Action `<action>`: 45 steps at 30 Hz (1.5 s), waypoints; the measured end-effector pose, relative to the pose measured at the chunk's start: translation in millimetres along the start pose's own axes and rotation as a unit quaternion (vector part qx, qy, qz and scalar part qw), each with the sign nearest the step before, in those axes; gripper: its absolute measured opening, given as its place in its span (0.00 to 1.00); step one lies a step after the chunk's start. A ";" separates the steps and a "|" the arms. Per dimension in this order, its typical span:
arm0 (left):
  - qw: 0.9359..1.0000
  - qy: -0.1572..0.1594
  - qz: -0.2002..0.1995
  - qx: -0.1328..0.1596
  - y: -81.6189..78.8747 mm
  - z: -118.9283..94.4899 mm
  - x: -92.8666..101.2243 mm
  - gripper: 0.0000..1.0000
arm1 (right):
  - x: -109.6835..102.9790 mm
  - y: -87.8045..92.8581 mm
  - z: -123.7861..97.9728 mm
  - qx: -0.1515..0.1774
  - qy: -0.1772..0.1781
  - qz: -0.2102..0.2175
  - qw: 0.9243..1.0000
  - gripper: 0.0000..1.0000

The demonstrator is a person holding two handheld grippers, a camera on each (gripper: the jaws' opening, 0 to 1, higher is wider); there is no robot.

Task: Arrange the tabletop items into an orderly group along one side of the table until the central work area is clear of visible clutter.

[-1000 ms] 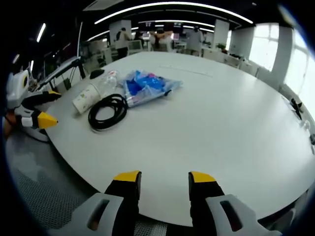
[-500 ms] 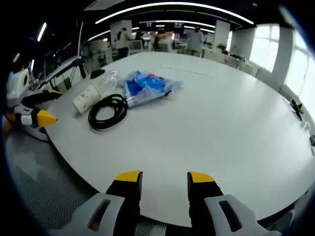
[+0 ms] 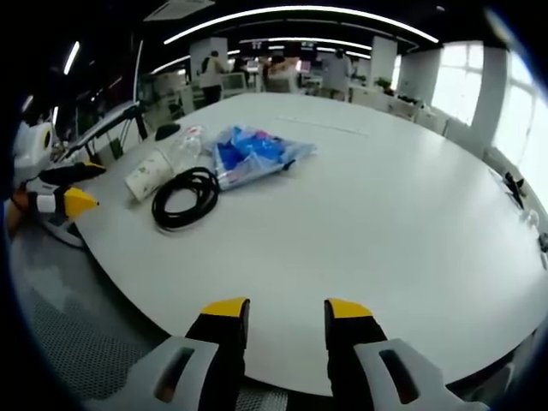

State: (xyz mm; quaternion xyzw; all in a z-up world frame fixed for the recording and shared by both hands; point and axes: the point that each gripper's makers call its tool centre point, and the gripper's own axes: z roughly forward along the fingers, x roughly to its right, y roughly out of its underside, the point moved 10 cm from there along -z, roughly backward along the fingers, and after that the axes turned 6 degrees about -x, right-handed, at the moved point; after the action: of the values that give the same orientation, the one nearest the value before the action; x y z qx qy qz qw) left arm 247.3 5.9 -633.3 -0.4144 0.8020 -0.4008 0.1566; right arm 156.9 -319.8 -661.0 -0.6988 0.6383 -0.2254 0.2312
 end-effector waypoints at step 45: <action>0.973 0.025 -0.227 0.014 -127.0 98.6 -63.8 0.84 | 1.9 -0.4 -0.1 -0.002 -0.007 -0.030 1.000 0.28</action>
State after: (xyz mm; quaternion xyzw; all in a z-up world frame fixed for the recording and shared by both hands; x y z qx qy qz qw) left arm 412.0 -36.8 -602.4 -0.5733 0.6850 -0.4472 0.0465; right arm 157.3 -321.7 -660.6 -0.7199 0.6155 -0.2262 0.2274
